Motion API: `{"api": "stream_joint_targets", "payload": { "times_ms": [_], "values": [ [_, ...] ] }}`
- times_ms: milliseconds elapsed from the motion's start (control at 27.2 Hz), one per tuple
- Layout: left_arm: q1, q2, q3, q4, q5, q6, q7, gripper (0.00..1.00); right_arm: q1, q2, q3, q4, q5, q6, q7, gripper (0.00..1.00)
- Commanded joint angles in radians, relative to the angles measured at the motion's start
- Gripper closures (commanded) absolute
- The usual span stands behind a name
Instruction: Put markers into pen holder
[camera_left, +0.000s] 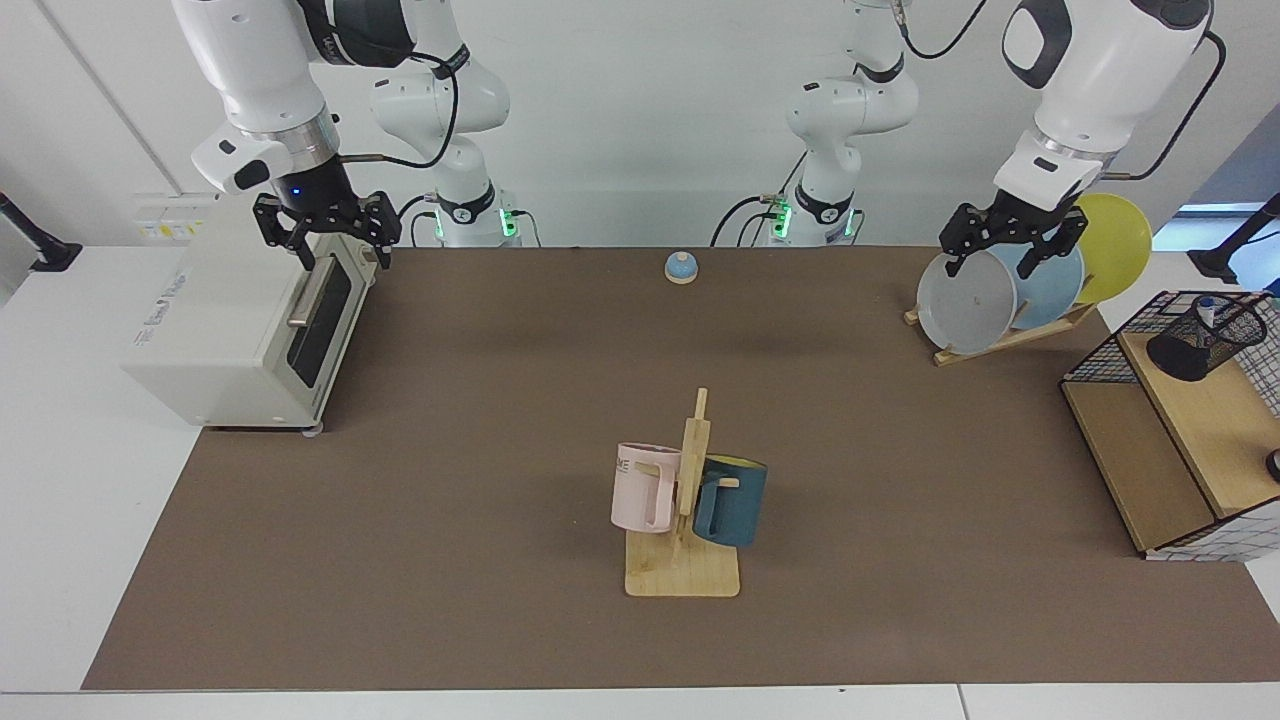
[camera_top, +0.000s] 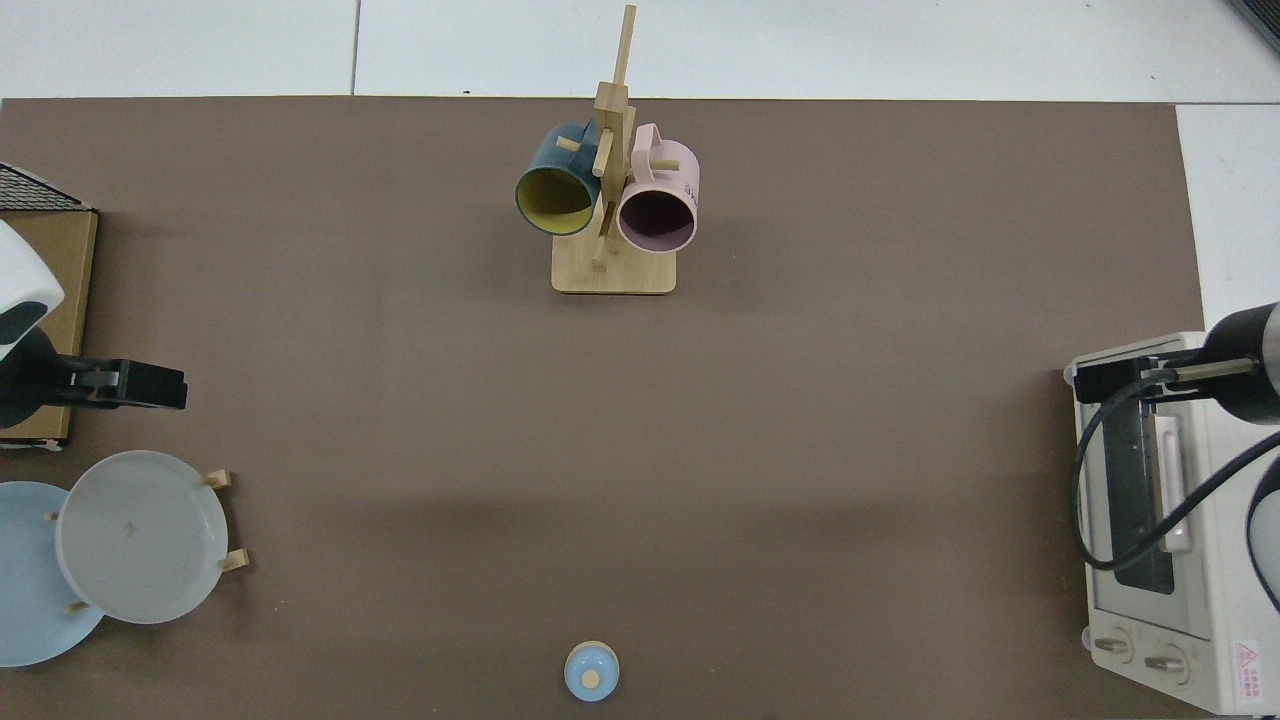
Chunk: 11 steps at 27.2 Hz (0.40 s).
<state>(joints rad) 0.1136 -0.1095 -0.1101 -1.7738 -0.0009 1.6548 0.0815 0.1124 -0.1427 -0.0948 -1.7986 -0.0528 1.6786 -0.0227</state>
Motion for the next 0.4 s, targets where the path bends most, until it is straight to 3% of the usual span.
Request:
{"api": "stream_joint_targets", "payload": {
  "times_ms": [0, 368],
  "values": [
    [-0.002, -0.015, -0.003, -0.01, 0.005, -0.039, -0.023, 0.0, -0.014, -0.006, 0.006, -0.001, 0.014, 0.004, -0.008, 0.0],
    [-0.025, -0.016, 0.004, -0.01, 0.005, -0.035, -0.008, 0.0, -0.014, -0.006, 0.006, -0.001, 0.014, 0.004, -0.008, 0.0]
  ]
}}
